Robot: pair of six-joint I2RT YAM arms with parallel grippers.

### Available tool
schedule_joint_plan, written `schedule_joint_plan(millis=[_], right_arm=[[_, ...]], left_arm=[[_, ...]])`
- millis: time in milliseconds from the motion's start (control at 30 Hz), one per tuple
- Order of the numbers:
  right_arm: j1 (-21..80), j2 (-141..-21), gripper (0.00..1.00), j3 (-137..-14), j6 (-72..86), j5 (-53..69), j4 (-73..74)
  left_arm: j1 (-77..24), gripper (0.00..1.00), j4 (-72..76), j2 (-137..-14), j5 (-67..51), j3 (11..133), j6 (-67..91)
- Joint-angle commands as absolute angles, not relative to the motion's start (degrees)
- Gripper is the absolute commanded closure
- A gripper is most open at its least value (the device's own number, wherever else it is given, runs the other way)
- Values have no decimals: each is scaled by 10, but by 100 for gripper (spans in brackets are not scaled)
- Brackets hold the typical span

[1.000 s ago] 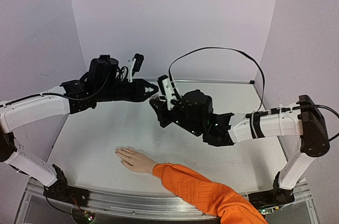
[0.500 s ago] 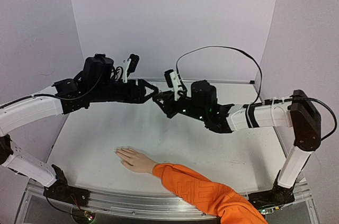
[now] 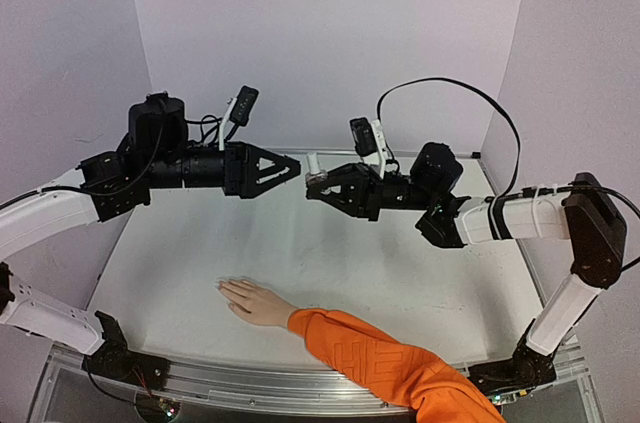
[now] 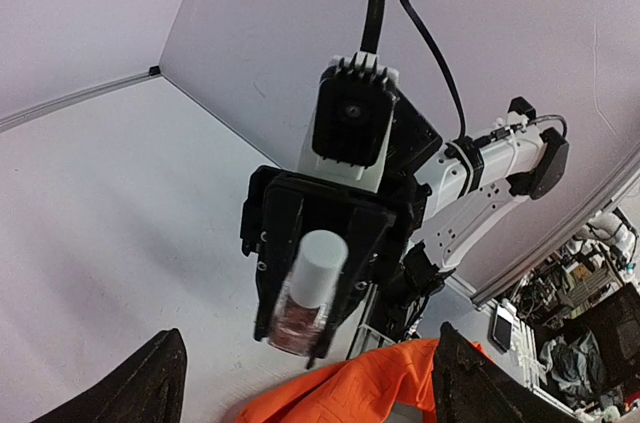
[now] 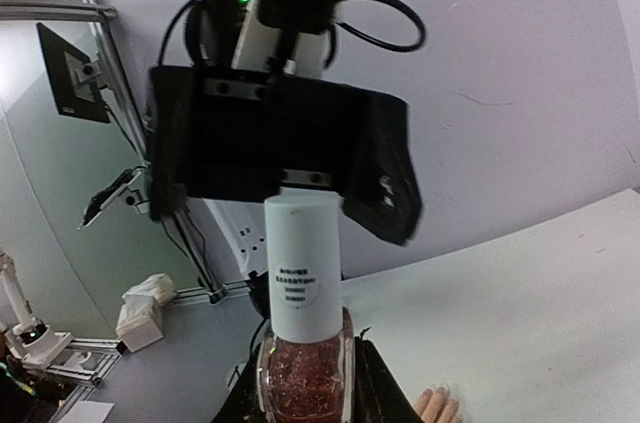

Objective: Paint the nails

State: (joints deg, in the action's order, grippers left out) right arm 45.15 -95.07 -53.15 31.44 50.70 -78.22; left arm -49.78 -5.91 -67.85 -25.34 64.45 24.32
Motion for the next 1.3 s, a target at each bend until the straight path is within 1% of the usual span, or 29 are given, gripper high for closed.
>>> schedule_joint_plan(millis=[0,100,267,367,567,633,733,833,867,900,933,1000,1033,1067,1133,1200,1267], right_arm=[[452,-965,100,-542,395,591,-930],[459,-968,100,-541,401,596,-947],[465,-975,100,-546,403,602,-946],[467,-979,100,-548,402,605,-946],[467,-986,100,-551,394,606,-942],[467,-987,100,-552,386,604,-930],[467,-982,100,-554,346,587,-878],[467,-964,100,-559,277,541,-782],[467,-957,100,-563,247,515,-744],[468,-949,100,-570,215,479,-691],[470,-940,100,-580,181,412,-623],[503,-929,100,-620,102,202,-486],[526,-930,100,-638,75,62,-439],[548,-939,100,-655,59,-70,-409],[573,-957,100,-678,46,-247,-388],[579,-966,100,-689,52,-277,-392],[579,-974,100,-698,55,-267,-404]], left_arm=[[-496,21,-3,-702,-316,661,257],[-497,29,20,-712,-331,665,265],[-497,36,42,-727,-360,675,274],[-499,44,47,-742,-372,684,278],[-500,67,52,-762,-384,693,284],[-500,78,51,-764,-381,694,283],[-500,88,51,-767,-374,691,280],[-502,97,50,-773,-356,686,279],[-502,100,49,-776,-349,683,281],[-502,100,46,-780,-341,681,283],[-502,100,41,-783,-329,680,287],[-502,100,25,-790,-298,681,292],[-504,100,12,-793,-275,682,294],[-507,100,-10,-797,-249,685,294],[-514,100,-53,-808,-196,696,293],[-520,100,-95,-821,-160,716,288],[-525,100,-124,-829,-140,733,283]])
